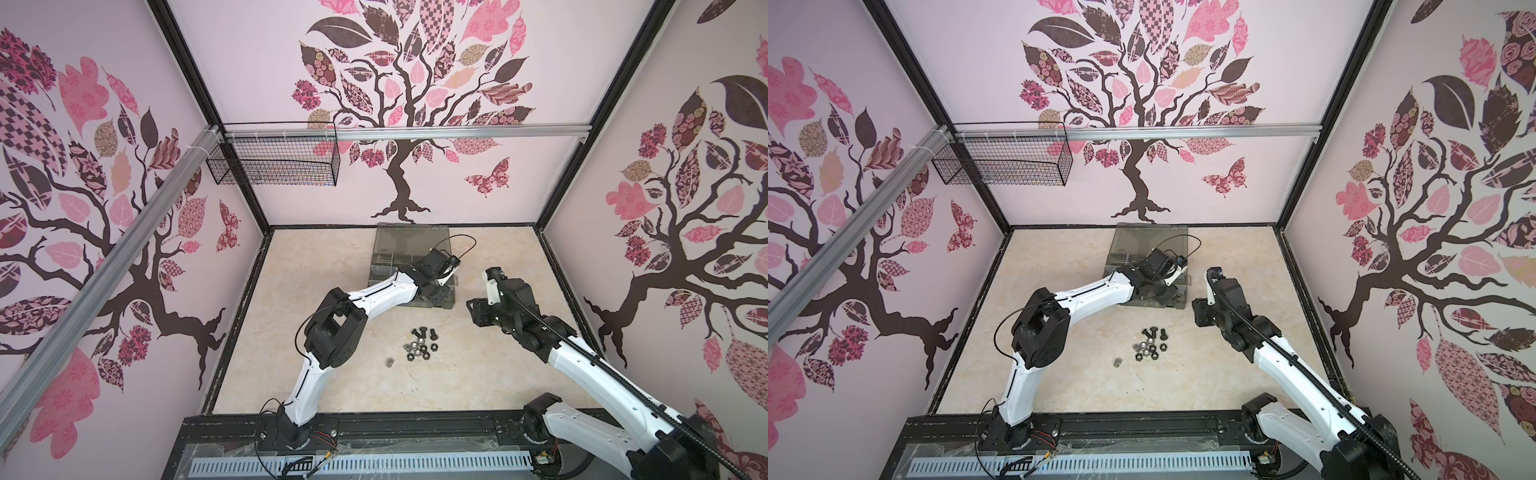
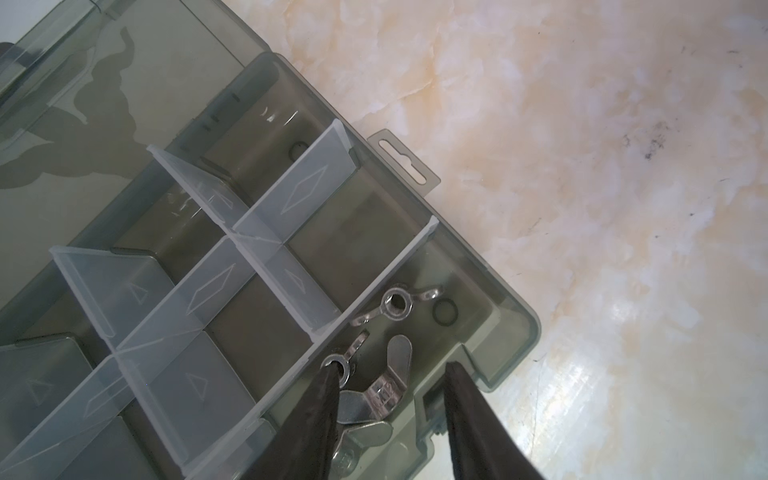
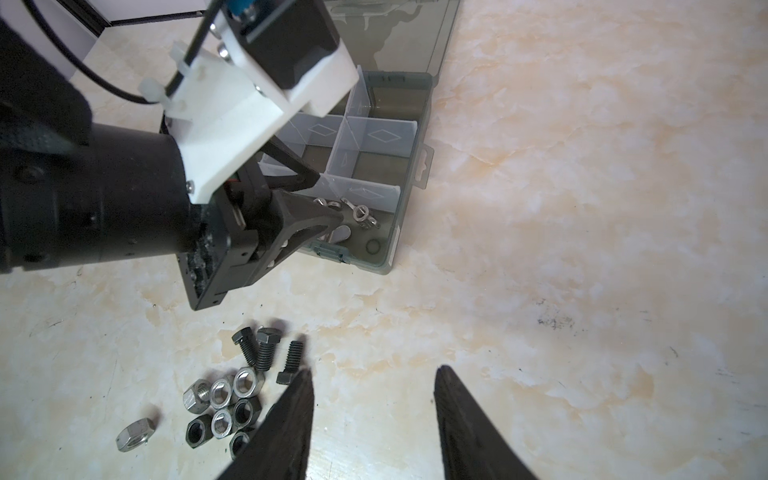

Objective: Sort the screws and nuts into containers
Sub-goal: 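Withdraw the left gripper from the organizer box toward the pile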

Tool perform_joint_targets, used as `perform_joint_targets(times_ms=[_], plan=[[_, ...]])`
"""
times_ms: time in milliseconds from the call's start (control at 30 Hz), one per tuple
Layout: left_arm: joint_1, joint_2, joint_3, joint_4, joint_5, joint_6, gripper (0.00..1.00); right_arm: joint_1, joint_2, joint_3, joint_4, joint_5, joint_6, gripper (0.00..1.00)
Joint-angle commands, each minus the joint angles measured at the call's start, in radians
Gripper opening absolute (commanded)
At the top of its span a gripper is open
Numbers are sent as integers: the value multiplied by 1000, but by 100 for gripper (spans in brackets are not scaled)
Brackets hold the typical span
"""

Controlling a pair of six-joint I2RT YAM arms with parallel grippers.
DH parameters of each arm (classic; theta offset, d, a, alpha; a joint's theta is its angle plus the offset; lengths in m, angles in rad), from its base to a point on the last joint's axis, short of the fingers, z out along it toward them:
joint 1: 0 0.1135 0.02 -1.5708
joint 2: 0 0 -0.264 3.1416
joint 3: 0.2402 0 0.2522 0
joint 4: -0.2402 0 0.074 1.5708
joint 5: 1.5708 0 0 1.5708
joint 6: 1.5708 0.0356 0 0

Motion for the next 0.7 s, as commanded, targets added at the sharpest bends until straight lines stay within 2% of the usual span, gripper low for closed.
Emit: perform_joint_targets(times_ms=[0, 200, 333, 667], plan=[[9, -94, -37, 45, -1, -26, 46, -5, -11, 12, -17, 14, 3, 50], [44, -334, -309, 107, 28, -141, 46, -5, 7, 13, -5, 11, -13, 50], [56, -552, -530, 140, 34, -224, 47, -5, 22, -9, 46, -5, -9, 50], [57, -1077, -989, 185, -53, -455, 49, -5, 145, -24, 148, -76, -7, 50]])
